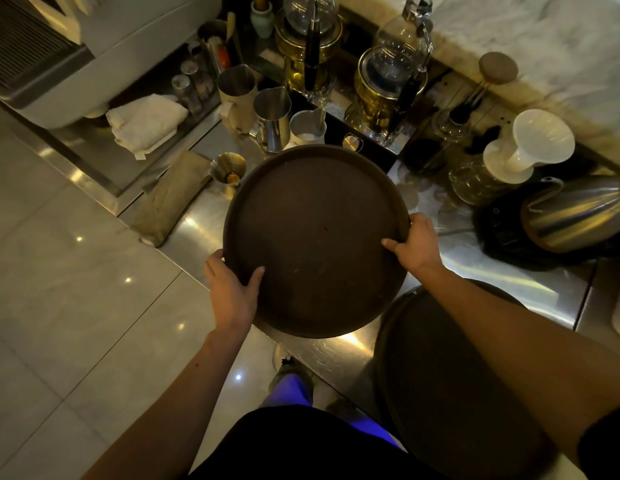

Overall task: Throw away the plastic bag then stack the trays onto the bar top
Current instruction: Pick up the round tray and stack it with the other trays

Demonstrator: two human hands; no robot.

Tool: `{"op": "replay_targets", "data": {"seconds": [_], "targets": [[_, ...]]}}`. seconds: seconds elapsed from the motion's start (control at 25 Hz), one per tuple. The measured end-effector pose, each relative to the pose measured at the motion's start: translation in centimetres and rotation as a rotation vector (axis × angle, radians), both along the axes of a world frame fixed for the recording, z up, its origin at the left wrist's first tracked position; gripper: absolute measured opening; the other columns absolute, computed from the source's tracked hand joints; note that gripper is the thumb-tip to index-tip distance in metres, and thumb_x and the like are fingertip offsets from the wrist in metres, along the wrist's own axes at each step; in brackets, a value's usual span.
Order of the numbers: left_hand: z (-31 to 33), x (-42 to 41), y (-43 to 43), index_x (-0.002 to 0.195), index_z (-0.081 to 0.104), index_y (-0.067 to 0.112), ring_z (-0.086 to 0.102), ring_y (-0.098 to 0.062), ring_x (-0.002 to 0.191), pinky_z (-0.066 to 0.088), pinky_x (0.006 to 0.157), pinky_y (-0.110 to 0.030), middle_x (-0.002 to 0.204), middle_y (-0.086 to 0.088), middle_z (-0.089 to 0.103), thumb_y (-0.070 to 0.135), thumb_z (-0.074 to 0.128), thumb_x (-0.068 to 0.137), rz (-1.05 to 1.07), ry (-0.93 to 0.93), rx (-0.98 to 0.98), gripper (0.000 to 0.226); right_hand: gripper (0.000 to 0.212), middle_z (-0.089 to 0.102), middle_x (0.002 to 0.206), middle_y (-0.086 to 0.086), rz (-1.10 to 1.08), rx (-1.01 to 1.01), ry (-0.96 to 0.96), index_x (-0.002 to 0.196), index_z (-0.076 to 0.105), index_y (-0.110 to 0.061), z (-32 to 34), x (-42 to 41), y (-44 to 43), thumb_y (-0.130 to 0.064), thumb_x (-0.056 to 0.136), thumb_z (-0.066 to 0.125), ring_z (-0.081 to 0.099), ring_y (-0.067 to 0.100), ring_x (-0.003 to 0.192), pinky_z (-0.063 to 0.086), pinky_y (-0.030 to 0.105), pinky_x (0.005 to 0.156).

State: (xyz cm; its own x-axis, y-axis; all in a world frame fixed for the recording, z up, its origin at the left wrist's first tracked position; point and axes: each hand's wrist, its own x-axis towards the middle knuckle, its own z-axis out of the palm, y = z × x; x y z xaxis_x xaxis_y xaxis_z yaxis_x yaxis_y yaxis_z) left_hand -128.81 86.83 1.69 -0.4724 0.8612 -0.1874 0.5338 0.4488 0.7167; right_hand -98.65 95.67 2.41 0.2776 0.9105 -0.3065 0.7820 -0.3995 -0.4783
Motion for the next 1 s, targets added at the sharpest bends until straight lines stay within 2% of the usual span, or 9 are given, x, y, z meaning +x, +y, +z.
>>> {"op": "replay_targets", "data": {"seconds": [0.16,0.48,0.6,0.72,1.0], "targets": [[0.6,-0.4,-0.1,0.135,0.037,0.006,0.046,-0.03,0.124,0.044,0.095,-0.033,0.134,-0.015,0.042,0.025,0.075,0.08,0.003,0.005,0.037,0.07,0.068,0.047,0.13,0.017,0.01,0.056,0.011,0.131,0.042,-0.006,0.8,0.1,-0.2,-0.029,0.078,0.077,0.049,0.034,0.119,0.046,0.047,0.099],[3.1,1.2,0.3,0.138,0.037,0.006,0.041,-0.027,0.126,0.041,0.104,-0.038,0.136,-0.015,0.04,0.027,0.075,0.08,-0.063,0.013,0.087,0.073,0.067,0.046,0.129,0.016,0.008,0.187,0.016,0.131,0.044,-0.006,3.9,3.2,-3.2,-0.03,0.078,0.077,0.047,0.028,0.119,0.041,0.036,0.095],[3.8,3.5,-0.2,0.14,0.037,0.006,0.042,-0.028,0.127,0.041,0.102,-0.038,0.138,-0.015,0.041,0.029,0.075,0.08,-0.128,0.043,0.1,0.075,0.069,0.048,0.13,0.013,-0.068,0.198,-0.001,0.134,0.044,-0.009,4.9,5.9,-5.6,-0.03,0.077,0.077,0.048,0.026,0.118,0.04,0.034,0.093],[4.0,6.2,-0.7,0.139,0.037,0.007,0.044,-0.029,0.125,0.044,0.102,-0.042,0.137,-0.015,0.041,0.031,0.076,0.079,-0.234,-0.015,0.111,0.075,0.069,0.048,0.128,0.014,-0.18,0.2,-0.017,0.134,0.044,-0.009,5.5,8.9,-9.1,-0.029,0.077,0.078,0.05,0.028,0.116,0.042,0.039,0.095],[4.5,12.7,-2.5,0.135,0.041,0.003,0.044,-0.027,0.122,0.036,0.092,-0.026,0.134,-0.017,0.043,0.028,0.077,0.078,-0.483,-0.045,0.13,0.072,0.069,0.052,0.129,0.012,-0.404,0.166,0.011,0.132,0.046,-0.01,5.4,15.3,-17.9,-0.031,0.075,0.079,0.053,0.027,0.118,0.047,0.041,0.098]]}}
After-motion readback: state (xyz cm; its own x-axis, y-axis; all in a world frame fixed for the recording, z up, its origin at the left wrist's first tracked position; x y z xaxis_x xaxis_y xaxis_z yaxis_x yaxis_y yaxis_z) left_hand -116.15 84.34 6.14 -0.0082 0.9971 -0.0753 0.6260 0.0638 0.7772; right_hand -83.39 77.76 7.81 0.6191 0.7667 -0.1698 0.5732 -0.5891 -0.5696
